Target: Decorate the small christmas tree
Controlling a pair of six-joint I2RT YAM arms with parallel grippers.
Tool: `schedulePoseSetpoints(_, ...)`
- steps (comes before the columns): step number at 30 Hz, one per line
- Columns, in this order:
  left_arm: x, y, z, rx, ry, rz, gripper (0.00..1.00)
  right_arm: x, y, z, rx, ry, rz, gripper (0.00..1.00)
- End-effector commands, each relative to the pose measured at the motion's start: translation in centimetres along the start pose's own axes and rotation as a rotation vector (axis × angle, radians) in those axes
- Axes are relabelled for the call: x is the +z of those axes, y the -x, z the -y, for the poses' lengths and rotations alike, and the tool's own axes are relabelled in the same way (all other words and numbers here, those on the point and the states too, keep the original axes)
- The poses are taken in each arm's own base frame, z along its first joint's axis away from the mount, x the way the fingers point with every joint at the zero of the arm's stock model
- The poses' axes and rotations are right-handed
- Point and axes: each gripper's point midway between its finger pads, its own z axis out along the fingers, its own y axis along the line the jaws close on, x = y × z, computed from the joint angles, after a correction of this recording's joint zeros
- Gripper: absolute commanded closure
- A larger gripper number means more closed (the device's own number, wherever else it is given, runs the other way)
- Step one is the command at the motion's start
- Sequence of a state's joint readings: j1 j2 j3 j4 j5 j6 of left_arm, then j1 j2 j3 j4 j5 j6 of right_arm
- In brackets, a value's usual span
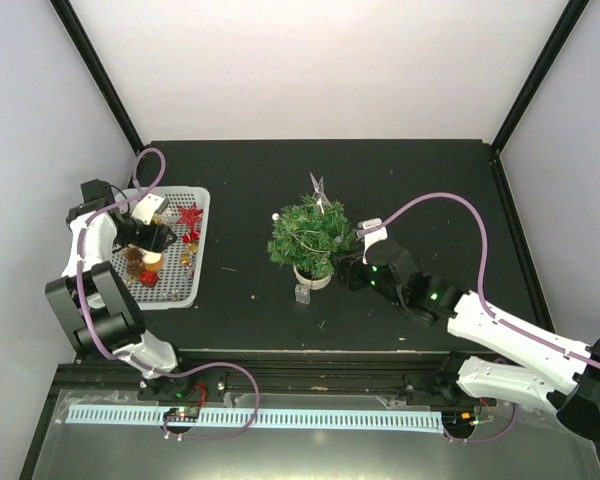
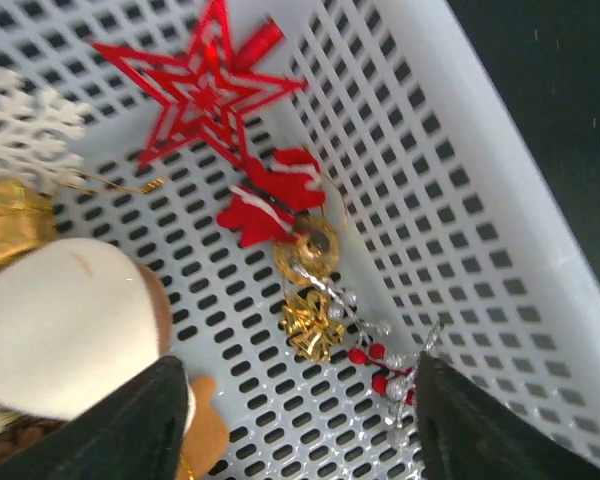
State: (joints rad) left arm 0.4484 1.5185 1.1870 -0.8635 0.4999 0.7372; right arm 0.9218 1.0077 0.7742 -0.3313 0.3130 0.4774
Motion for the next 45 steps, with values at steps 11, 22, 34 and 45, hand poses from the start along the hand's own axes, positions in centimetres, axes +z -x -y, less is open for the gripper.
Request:
schedulePoseSetpoints(11,5.4,-2.2,-0.8,-0.036,-0.12,-0.086,0.39,-3.0,1.4,1.2,0.025,0.043,0.187,0.1)
schedulePoseSetpoints(22,7.9,-1.7,0.0,-0.021,-0.128,-0.083,0.42,-3.4,1.8,1.2,0.021,0.053,0.209,0.09)
schedulePoseSetpoints(34,9.6,-1.2,-0.1,-0.033,-0.147,-0.094,0.61,-3.1,1.7,1.1,0.014,0.048,0.201,0.09)
schedulePoseSetpoints(45,9.6,-0.6,0.2,-0.041,-0.164,-0.074,0.98,-2.7,1.6,0.9,0.005,0.051,0.188,0.09)
